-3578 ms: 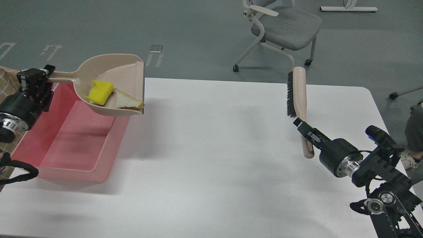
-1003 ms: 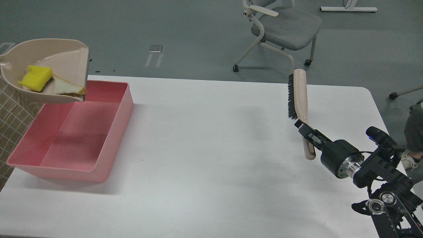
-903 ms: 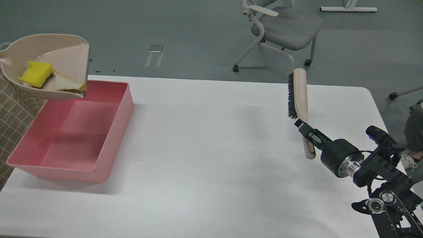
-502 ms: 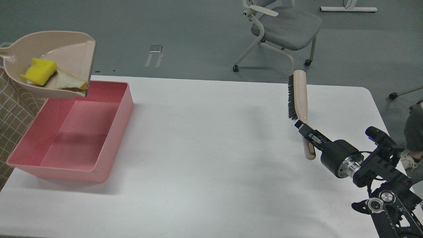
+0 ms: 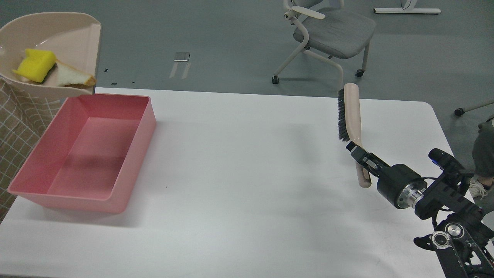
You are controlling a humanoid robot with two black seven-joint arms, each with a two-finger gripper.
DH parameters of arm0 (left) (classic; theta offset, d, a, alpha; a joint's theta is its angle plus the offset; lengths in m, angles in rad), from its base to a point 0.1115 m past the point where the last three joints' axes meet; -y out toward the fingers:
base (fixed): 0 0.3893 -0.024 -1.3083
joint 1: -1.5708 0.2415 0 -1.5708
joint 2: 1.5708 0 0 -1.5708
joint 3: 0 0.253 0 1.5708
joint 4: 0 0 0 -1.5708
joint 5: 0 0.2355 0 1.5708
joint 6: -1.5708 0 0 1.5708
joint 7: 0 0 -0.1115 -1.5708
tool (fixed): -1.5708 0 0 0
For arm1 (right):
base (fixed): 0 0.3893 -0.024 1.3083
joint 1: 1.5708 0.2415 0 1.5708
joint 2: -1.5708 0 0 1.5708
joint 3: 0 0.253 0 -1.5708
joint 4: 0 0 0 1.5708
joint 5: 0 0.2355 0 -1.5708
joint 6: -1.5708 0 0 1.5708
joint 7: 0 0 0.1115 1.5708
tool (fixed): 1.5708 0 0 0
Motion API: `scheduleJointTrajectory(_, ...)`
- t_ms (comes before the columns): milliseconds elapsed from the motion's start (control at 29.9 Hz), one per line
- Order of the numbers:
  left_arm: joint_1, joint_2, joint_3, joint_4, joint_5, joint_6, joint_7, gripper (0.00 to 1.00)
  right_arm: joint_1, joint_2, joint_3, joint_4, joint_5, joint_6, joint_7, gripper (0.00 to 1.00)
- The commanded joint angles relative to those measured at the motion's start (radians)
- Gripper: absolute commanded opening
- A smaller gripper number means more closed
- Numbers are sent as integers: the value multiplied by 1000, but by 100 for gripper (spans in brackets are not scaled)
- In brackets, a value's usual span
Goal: Sweep and dump garbage into bin
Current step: 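Raise the dustpan higher above the bin with the left gripper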
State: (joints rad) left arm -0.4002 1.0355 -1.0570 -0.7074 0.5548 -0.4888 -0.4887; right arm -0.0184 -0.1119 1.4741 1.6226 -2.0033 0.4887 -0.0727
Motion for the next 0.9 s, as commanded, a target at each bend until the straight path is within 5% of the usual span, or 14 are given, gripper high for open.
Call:
scheduleJointTrajectory(0,-18,3,-1,-7,7,0,0,0,1,0,0,-1,0,0,1,24)
scheduleJointTrajectory(301,-40,-6,-5,-138,82,0,0,0,11,-5,0,-9,1,0,1,24)
scheduleJointTrajectory(869,-39,17,-66,-193,223,0,0,0,37,-17,2,-35,3,0,22,24)
